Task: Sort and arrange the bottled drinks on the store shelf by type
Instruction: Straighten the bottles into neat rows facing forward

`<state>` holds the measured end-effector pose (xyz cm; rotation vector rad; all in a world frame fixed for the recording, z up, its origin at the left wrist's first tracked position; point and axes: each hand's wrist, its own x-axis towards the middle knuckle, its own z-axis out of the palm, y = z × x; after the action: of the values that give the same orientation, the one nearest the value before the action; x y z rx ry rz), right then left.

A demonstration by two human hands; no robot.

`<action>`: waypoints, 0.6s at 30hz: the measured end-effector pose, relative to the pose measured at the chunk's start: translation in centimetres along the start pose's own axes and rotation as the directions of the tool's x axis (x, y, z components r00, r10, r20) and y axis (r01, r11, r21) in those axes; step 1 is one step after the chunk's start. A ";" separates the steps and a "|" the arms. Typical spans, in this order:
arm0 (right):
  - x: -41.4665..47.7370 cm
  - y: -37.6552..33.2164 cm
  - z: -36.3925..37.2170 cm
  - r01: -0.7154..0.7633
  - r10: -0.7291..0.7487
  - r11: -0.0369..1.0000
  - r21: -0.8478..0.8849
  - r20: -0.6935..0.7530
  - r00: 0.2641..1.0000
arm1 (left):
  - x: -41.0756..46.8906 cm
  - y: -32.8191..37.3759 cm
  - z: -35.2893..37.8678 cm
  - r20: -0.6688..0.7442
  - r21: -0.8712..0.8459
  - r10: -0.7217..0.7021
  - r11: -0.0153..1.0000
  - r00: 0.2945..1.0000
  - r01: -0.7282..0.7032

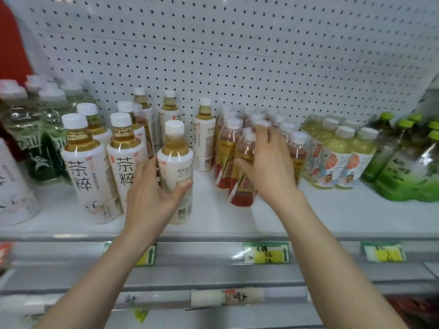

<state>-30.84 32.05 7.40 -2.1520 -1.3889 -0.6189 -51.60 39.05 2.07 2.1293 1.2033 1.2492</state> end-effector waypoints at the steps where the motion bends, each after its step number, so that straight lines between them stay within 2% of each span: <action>1: 0.2 0.1 0.1 0.004 -0.004 1.000 0.003 -0.004 1.000 | 0.1 -0.1 0.0 0.002 0.005 0.009 1.000 1.000 -0.009; 7: 0.5 0.4 0.4 -0.008 0.003 0.997 -0.079 -0.065 0.998 | 0.0 -0.3 -0.6 -0.009 -0.011 0.021 1.000 1.000 -0.021; 12: 0.9 -0.6 0.5 0.001 -0.033 0.973 -0.231 -0.134 0.990 | -1.0 -0.7 -1.9 -0.058 0.007 0.021 1.000 0.998 -0.020; 13: 1.1 -1.4 0.5 0.036 -0.063 0.983 -0.181 -0.145 0.987 | -1.1 -0.9 -2.2 -0.072 0.017 0.009 1.000 0.997 -0.008; 15: 1.7 -3.6 0.5 0.161 -0.153 0.986 0.039 -0.164 0.975 | -1.3 -1.3 -2.7 -0.100 0.052 0.008 0.999 0.995 -0.003; 18: 4.2 -7.8 2.3 0.245 -0.250 0.869 0.429 -0.044 0.967 | -1.4 -1.7 -3.3 -0.129 0.108 0.021 0.994 0.991 -0.007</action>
<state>-36.22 39.16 9.46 -1.6434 -1.6470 -0.3417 -55.54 38.59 1.93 2.1634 1.3396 1.3775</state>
